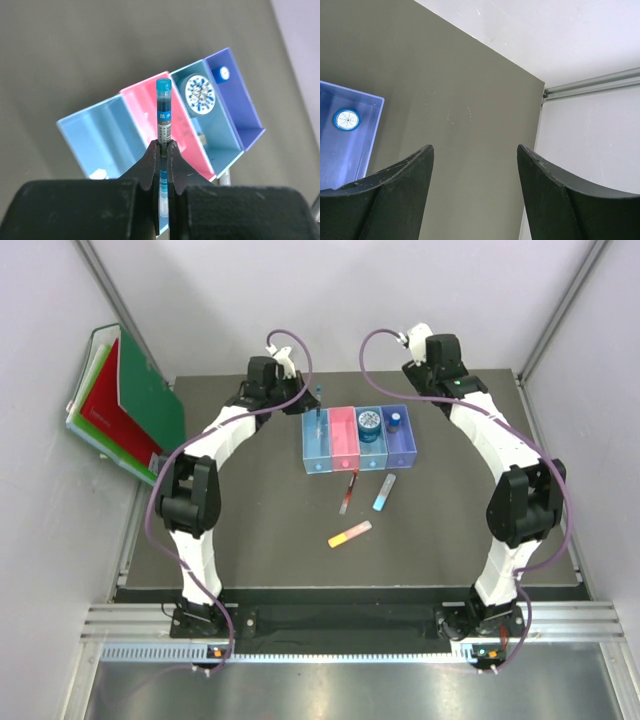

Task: Sort the stationery into containers
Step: Place the pen in the storage box.

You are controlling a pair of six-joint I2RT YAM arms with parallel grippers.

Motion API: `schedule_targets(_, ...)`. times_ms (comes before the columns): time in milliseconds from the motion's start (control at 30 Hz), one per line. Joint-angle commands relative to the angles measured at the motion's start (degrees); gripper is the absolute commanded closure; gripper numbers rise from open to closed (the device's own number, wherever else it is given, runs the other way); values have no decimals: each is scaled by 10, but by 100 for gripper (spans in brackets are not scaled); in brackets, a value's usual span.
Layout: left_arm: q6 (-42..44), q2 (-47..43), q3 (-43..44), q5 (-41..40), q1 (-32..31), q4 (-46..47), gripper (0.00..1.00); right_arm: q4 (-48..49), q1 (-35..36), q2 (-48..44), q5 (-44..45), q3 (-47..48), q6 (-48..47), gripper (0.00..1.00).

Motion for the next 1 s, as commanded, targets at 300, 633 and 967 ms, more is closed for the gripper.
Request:
schedule_targets(300,-94,40,-30,68,-33,213,100,27,-3,-22,12,5,7,32)
schedule_targets(633,-72,76,-69,34,-48,225,100,24,-3,-22,4,11,12,32)
schedule_targets(967,-71,96,-55,35,-48,224,55,18,-2,-18,-2,16,17,32)
